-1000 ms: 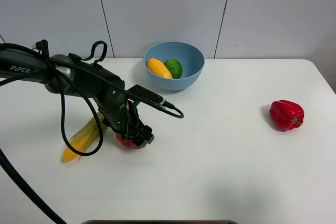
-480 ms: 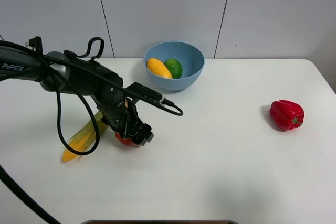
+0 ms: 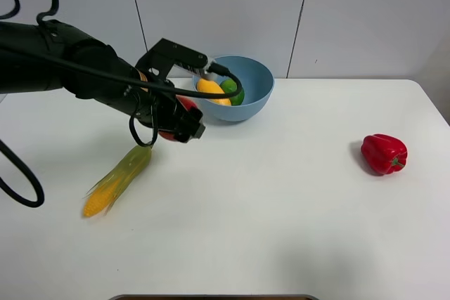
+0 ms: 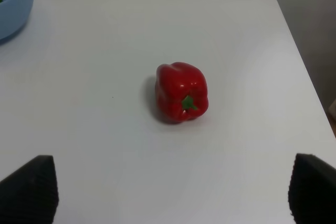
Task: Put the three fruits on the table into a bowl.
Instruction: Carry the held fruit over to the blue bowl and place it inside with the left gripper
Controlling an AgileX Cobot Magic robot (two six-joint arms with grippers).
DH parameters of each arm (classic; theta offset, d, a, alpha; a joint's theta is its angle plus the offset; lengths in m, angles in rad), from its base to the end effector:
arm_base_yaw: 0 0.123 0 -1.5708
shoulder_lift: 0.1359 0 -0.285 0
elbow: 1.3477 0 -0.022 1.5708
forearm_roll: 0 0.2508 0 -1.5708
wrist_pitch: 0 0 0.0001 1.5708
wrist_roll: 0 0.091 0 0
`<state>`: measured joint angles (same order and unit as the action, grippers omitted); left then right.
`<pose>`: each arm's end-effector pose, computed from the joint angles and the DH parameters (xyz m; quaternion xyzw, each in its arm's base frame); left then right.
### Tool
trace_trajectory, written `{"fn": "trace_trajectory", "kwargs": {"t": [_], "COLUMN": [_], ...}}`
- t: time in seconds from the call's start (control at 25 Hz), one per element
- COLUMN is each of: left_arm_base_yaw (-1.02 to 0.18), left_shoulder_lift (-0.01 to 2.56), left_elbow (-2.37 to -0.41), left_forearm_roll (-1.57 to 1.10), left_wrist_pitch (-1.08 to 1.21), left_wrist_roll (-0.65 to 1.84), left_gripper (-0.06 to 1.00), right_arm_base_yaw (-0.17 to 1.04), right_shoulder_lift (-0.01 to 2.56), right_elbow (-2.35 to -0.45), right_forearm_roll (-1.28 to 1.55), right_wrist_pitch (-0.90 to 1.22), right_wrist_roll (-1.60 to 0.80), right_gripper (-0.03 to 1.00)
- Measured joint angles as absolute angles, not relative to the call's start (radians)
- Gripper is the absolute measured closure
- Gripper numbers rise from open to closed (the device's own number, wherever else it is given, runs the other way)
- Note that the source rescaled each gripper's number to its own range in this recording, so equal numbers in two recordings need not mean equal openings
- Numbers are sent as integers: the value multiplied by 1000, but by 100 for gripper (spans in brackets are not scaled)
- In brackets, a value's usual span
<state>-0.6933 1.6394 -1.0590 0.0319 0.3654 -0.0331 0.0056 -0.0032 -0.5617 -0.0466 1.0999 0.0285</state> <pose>0.2688 -0.2220 0.2338 0.3151 0.8827 -0.1140 0.3296 -0.0146 -0.0039 0.2910 0.0118 0.8461 -0.0141 0.5326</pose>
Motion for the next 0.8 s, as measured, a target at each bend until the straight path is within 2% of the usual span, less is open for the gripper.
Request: {"fn": "trace_trajectory", "kwargs": {"t": [0.36, 0.8], "left_arm_base_yaw": [-677, -635], "left_shoulder_lift": [1643, 1870], "left_elbow": [-1198, -1425], "left_forearm_roll": [55, 77], "left_wrist_pitch": [118, 93], "left_wrist_roll": [-11, 36], "left_gripper": [94, 94], "right_arm_base_yaw": [6, 6], "right_shoulder_lift": [-3, -3], "right_elbow": [-562, -562], "right_forearm_roll": [-47, -47], "right_wrist_pitch": [1100, 1100], "right_wrist_roll": [28, 28], "right_gripper": [6, 7]}}
